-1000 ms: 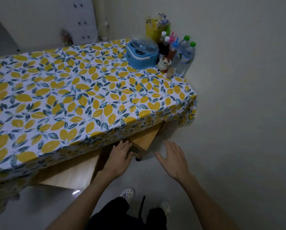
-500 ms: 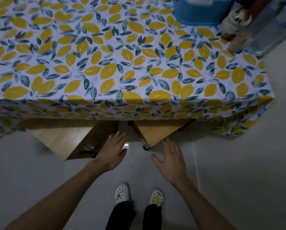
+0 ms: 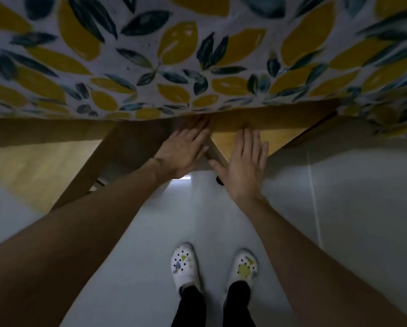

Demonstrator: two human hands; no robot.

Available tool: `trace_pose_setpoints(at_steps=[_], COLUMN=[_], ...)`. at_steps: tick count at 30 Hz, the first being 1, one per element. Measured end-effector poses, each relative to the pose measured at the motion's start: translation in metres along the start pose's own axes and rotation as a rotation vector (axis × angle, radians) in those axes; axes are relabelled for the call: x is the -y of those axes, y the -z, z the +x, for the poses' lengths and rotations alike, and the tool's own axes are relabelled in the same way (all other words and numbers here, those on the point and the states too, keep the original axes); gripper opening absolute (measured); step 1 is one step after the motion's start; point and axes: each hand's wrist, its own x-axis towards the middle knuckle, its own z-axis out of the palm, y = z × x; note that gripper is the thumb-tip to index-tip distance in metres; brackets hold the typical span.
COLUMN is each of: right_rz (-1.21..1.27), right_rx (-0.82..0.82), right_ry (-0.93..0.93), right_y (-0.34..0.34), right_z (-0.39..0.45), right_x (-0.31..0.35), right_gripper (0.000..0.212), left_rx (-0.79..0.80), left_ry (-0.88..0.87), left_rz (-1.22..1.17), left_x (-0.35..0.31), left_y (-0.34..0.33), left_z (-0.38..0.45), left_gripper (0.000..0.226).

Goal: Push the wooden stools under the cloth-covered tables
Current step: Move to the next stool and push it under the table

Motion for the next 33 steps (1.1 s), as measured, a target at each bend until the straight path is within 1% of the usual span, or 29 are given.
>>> trace_pose_setpoints(at_steps=[4, 6, 9, 13, 17, 19, 22, 24, 26, 28, 32, 33], right_rz=[-0.116, -0.135, -0.132, -0.155, -0.177, -0.198, -0.244, -0.267, -0.268, -0.264, -0.291, -0.290], right_rx=[-0.130, -0.153, -0.156, -0.115, -0.089, -0.083, -0.062, -0.043, -0.022, 0.004, 0.063, 0.077], right_ry=[0.063, 0.088, 0.113, 0.180, 0.303, 0.382, 0.489, 0.549, 0.610, 0.658, 0.723, 0.733], right_y=[-0.012, -0.013, -0.013, -0.006, 0.002, 0.007, 0.013, 0.018, 0.024, 0.032, 0.044, 0.047], right_z=[-0.001, -0.001, -0.004, -0.014, -0.028, -0.035, -0.043, -0.046, -0.046, -0.045, -0.037, -0.034], right_x=[-0.011, -0.014, -0.018, -0.035, -0.067, -0.087, -0.118, -0.137, -0.155, -0.171, -0.201, -0.207], right_gripper=[0.084, 0.082, 0.082, 0.079, 0.075, 0.076, 0.083, 0.084, 0.081, 0.077, 0.078, 0.079], left_rx=[-0.068, -0.117, -0.163, -0.174, -0.222, -0.242, -0.229, -0.206, -0.178, -0.167, -0.145, -0.118], left_ry=[0.013, 0.018, 0.044, 0.087, 0.173, 0.224, 0.242, 0.221, 0.171, 0.123, 0.207, 0.196], left_rz=[-0.029, -0.067, -0.108, -0.124, -0.224, -0.211, -0.122, -0.079, -0.026, 0.024, 0.013, 0.027], left_x=[-0.003, -0.009, -0.017, -0.037, -0.080, -0.103, -0.133, -0.148, -0.155, -0.151, -0.116, -0.108], left_y=[-0.008, -0.011, -0.015, -0.024, -0.039, -0.049, -0.061, -0.063, -0.062, -0.057, -0.045, -0.042], left_z=[0.000, -0.002, -0.004, -0.019, -0.039, -0.047, -0.059, -0.065, -0.068, -0.069, -0.059, -0.057], left_gripper=[0.062, 0.060, 0.058, 0.056, 0.056, 0.057, 0.058, 0.058, 0.055, 0.054, 0.059, 0.061])
